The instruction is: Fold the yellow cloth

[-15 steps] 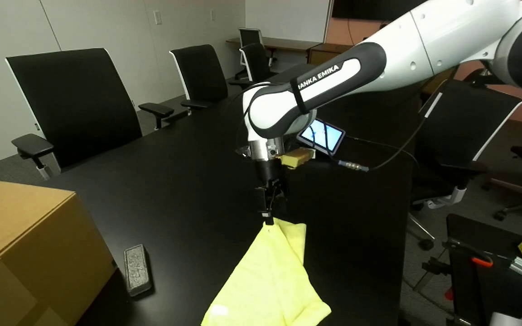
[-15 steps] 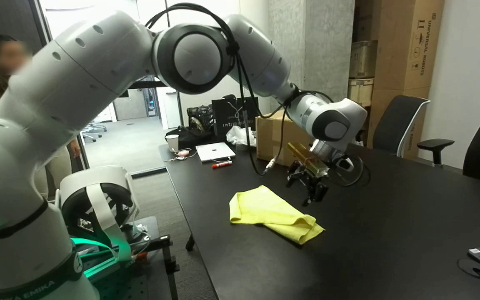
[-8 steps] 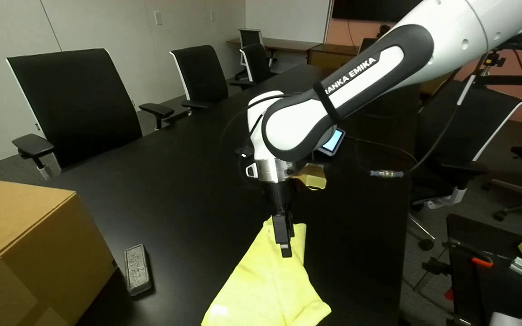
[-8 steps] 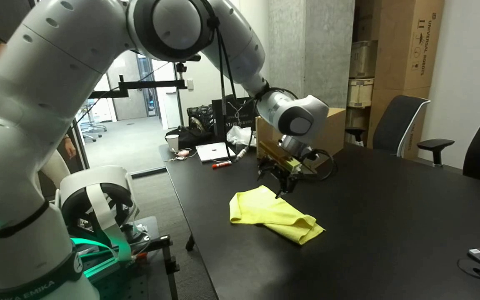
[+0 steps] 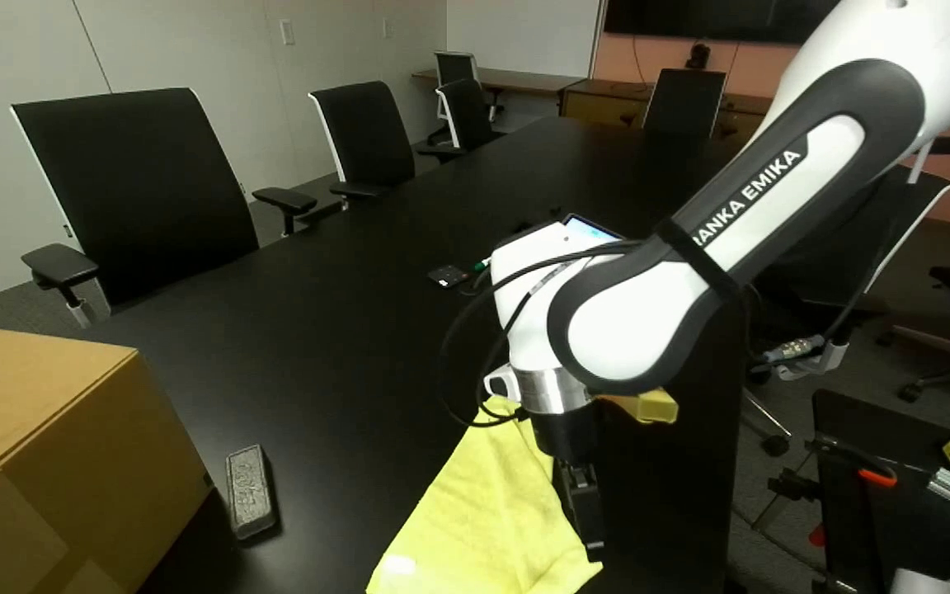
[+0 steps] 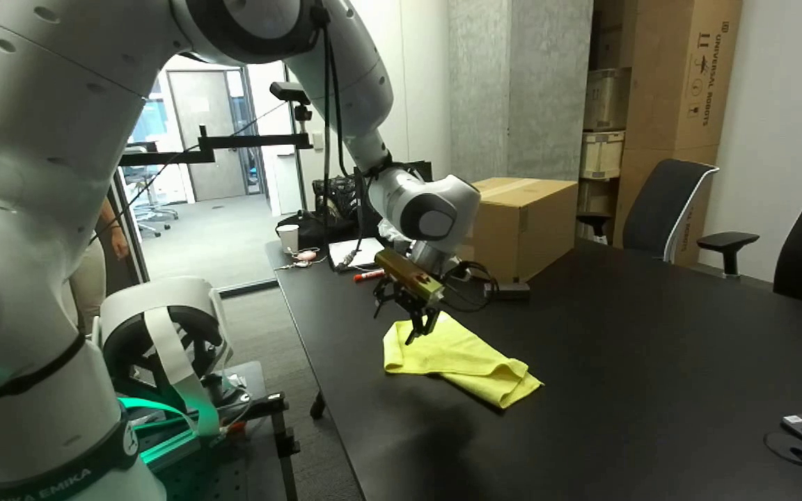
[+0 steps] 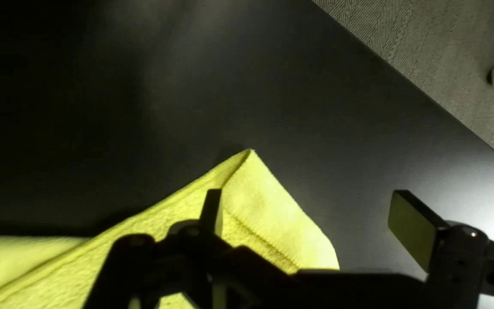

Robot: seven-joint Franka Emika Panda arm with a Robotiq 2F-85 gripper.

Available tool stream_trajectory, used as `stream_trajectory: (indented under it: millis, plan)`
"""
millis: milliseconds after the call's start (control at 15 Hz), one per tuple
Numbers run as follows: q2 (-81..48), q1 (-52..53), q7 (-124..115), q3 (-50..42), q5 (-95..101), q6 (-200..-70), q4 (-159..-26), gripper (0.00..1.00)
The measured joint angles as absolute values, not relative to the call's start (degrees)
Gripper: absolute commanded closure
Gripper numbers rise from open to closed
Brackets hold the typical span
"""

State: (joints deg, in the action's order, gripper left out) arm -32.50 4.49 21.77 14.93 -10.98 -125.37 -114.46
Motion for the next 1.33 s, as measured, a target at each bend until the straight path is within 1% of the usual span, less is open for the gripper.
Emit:
stream_trajectory:
  millis: [267, 533, 1333]
  plan:
    - [-32.6, 6.7, 18.7, 16.8, -13.1, -130.7, -118.4, 0.0]
    - [-33.0, 9.6, 13.0, 16.9, -13.1, -135.1, -120.9, 0.0]
    - [-35.1, 12.0, 5.5, 16.8, -12.7, -142.8, -125.0, 0.0]
